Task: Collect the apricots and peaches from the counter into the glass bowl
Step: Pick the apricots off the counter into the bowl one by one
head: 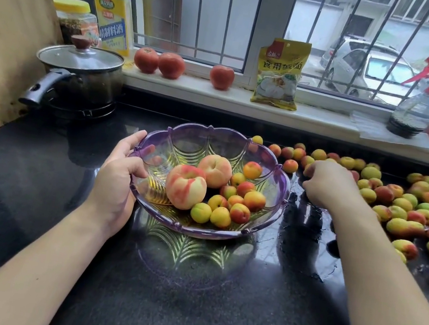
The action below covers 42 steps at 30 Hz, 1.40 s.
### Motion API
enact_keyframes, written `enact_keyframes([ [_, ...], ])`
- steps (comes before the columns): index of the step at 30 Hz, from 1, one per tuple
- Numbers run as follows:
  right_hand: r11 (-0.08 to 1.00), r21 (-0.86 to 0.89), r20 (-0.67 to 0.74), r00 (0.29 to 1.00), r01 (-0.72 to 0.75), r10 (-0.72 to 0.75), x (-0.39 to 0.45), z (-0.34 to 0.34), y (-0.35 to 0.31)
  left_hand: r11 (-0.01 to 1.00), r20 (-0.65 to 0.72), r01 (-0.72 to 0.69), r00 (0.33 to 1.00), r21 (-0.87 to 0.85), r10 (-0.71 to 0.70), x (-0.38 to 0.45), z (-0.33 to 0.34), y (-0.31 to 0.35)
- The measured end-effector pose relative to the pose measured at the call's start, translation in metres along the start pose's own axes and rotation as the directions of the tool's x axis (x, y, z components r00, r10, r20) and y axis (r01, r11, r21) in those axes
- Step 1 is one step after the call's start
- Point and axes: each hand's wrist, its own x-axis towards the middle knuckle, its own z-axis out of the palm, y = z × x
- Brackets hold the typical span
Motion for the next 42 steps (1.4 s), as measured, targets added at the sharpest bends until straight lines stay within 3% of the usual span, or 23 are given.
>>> enact_keyframes([
  [5,0.992,-0.121,-0.054,0.998,-0.027,0.02,-0.005,0.015,0.002,1.0,0.002,-0.004,1.0,-0.006,0.004,0.0,0.0,-0.001],
  [8,0.996,-0.081,-0.075,0.997,-0.03,0.024,-0.005,0.013,0.007,1.0,0.002,-0.009,1.0,-0.015,0.009,0.002,-0.001,-0.002],
  [11,0.974,0.223,-0.168,0.986,0.038,0.0,-0.008,-0.021,0.001,1.0,-0.001,-0.009,1.0,-0.03,0.009,0.003,-0.001,-0.002],
  [13,0.845,0.515,-0.163,0.984,0.146,-0.071,-0.023,-0.056,-0.013,0.999,-0.002,-0.014,1.0,-0.042,0.014,0.004,-0.001,-0.002],
  [15,0.724,0.641,-0.099,0.963,0.254,-0.25,-0.042,-0.083,-0.027,0.999,-0.001,-0.018,1.0,-0.051,0.018,0.004,0.0,-0.002],
  [18,0.791,0.455,0.054,0.874,0.409,-0.483,-0.059,-0.086,-0.044,0.998,-0.003,-0.018,1.0,-0.061,0.018,0.004,0.0,-0.002],
  [21,0.848,0.205,0.109,0.85,0.488,-0.515,-0.056,-0.066,-0.052,0.998,0.0,-0.016,1.0,-0.067,0.016,0.003,0.001,-0.002],
  [24,0.84,0.188,0.056,0.849,0.508,-0.526,-0.054,-0.063,-0.053,0.997,-0.001,-0.018,1.0,-0.071,0.018,0.003,0.0,-0.001],
  [28,0.732,0.505,-0.26,0.889,0.457,-0.376,-0.055,-0.082,-0.049,0.998,-0.008,-0.02,1.0,-0.06,0.019,0.004,0.001,-0.001],
  [31,0.739,0.538,-0.383,0.899,0.405,-0.213,-0.041,-0.075,-0.039,0.998,-0.013,-0.023,1.0,-0.063,0.022,0.004,0.002,-0.002],
  [36,0.88,0.454,-0.19,0.98,0.143,-0.061,-0.005,-0.008,-0.01,0.998,-0.015,-0.026,1.0,-0.062,0.025,0.004,0.0,-0.003],
  [42,0.928,0.333,-0.086,0.986,0.164,-0.143,0.002,0.039,-0.007,0.996,-0.01,-0.027,1.0,-0.08,0.027,0.005,0.002,-0.003],
])
